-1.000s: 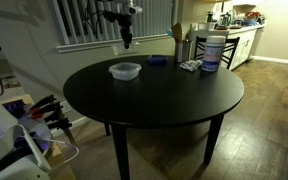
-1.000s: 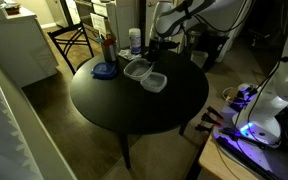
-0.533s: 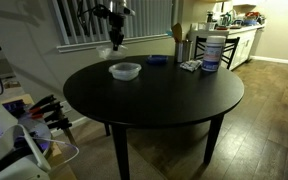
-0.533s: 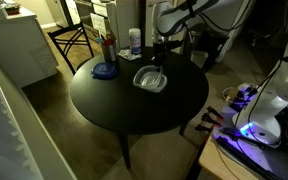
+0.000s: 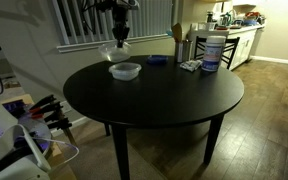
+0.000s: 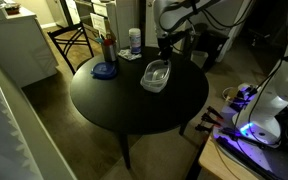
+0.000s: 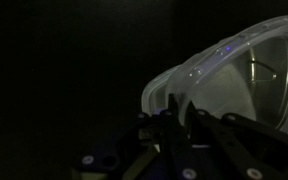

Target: Stack the clear bowls together.

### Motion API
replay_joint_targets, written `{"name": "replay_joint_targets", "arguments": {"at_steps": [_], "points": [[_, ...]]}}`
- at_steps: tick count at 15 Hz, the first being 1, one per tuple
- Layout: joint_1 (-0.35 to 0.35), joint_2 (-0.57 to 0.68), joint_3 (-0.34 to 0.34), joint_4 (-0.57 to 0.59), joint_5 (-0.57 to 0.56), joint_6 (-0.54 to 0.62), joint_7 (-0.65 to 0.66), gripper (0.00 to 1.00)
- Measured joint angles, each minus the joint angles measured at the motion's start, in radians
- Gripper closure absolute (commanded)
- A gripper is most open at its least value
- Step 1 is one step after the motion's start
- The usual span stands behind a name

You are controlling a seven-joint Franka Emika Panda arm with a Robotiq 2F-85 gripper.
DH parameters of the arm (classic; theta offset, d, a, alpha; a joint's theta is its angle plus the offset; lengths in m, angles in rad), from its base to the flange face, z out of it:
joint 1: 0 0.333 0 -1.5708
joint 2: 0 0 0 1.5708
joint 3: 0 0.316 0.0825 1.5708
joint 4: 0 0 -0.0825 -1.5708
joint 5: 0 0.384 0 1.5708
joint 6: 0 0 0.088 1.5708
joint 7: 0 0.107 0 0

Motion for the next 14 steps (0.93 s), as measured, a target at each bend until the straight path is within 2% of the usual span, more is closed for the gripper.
{"name": "replay_joint_targets", "arguments": {"at_steps": [5, 9, 10, 12, 14], "points": [[0.000, 0.005, -0.005, 0.002, -0.016, 0.021, -0.002, 0.98], [0.000, 0.018, -0.006, -0.019, -0.039, 0.088, -0.002, 0.98], [0.000, 0.018, -0.008, -0.026, -0.052, 0.106, -0.002, 0.68], [0.000, 0.018, -0.013, -0.037, -0.073, 0.143, -0.002, 0.63], [0.000, 0.018, -0.019, -0.042, -0.088, 0.168, -0.002, 0.50]]}}
